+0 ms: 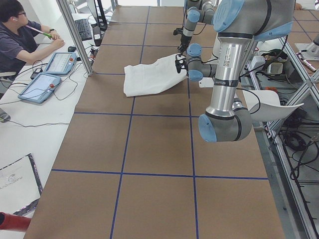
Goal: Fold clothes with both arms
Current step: 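Close both grippers on the shirt's near corners, then lift the near edge with both grippers and fold it away from the robot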
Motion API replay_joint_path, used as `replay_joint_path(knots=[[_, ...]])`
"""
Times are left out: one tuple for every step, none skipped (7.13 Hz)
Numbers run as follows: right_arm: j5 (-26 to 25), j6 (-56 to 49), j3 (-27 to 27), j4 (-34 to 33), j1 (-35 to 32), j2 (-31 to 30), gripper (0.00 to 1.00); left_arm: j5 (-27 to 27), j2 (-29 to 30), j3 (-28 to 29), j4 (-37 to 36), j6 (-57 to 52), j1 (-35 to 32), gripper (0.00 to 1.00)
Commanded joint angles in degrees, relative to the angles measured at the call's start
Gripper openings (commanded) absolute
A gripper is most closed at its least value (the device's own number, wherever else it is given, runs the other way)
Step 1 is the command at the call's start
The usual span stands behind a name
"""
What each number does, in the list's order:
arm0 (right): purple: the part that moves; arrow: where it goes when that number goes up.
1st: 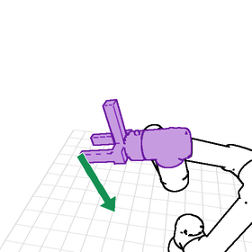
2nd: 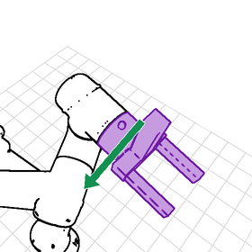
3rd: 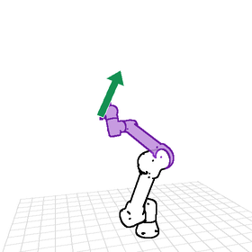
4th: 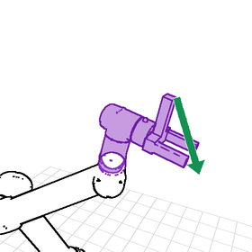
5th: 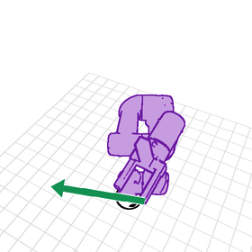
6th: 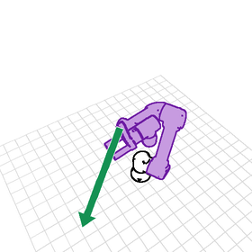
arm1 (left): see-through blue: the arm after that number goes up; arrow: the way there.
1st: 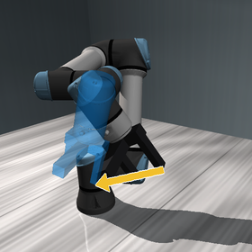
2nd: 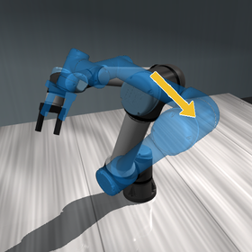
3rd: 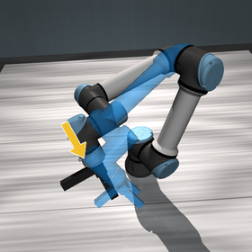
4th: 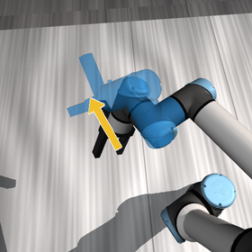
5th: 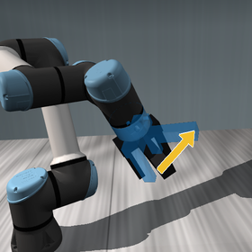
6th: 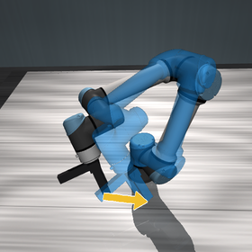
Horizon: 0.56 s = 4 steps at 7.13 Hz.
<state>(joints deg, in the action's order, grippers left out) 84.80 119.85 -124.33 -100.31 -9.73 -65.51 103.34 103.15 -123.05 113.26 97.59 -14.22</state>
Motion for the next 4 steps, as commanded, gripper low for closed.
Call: replay_joint_path(knots=[[0.0,0.0,-10.3,-12.4,2.4,0.7,0.00,3.8,0.6,-10.3,-11.5,0.1,0.1,0.00],[0.1,-0.1,-10.1,-12.4,2.1,0.8,0.00,3.9,0.8,-10.5,-12.3,0.0,-0.1,0.00],[-0.2,-1.2,-7.1,-12.2,0.6,2.0,0.00,3.7,3.1,-6.7,-12.4,-0.1,-2.9,0.00],[-0.2,-5.5,-2.5,-12.1,-2.2,6.0,0.00,3.6,6.2,-2.1,-12.4,-2.4,-5.8,0.00]])
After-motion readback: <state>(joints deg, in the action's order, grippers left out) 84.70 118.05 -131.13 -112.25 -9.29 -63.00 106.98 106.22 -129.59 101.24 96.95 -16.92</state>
